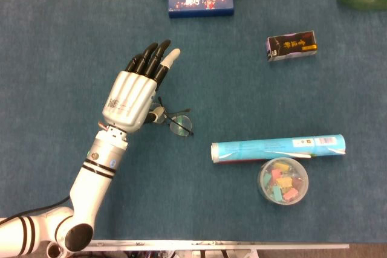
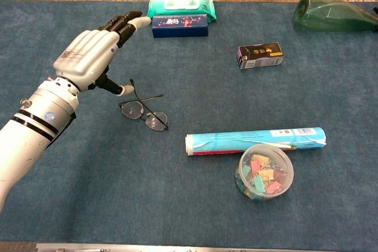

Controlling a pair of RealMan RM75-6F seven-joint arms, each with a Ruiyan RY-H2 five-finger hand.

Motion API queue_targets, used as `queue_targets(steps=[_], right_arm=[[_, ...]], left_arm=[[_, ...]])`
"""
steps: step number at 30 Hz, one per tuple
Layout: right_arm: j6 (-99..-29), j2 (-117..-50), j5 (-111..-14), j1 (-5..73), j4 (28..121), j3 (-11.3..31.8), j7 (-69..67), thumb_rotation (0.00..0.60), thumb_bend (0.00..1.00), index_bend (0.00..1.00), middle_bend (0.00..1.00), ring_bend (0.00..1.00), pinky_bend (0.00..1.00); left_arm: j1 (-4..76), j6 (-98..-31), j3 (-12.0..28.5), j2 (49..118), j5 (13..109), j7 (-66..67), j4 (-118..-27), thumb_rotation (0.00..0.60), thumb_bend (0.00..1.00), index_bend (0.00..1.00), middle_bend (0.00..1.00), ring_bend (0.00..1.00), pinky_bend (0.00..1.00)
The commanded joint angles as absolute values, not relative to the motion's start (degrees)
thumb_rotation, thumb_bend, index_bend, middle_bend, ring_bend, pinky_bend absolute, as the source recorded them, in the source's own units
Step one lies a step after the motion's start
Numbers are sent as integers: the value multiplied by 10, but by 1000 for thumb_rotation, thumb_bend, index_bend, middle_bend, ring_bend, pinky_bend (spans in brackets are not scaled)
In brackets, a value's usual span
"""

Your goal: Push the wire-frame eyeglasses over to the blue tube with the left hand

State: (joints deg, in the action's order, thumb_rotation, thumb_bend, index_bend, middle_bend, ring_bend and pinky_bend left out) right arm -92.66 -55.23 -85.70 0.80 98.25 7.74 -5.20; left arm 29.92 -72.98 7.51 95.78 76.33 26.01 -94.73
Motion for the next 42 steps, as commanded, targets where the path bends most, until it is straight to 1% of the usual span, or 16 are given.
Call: queue_targets(steps=[1,9,42], right_arm=[[-926,-552,-856,8,983,78,-52,600,169,552,476,432,529],[-923,-553,-855,9,982,77,-51,600,170,551,476,432,529],[-923,-550,-851,8,982,79,-55,600,169,552,476,433,529]], left_arm=[[302,-722,81,967,755,243,-928,600,111,0,0,0,165],[301,-715,85,978,751,212,-893,600,84,0,0,0,165],[299,-687,67,1004,745,203,-851,600,84,0,0,0,165]])
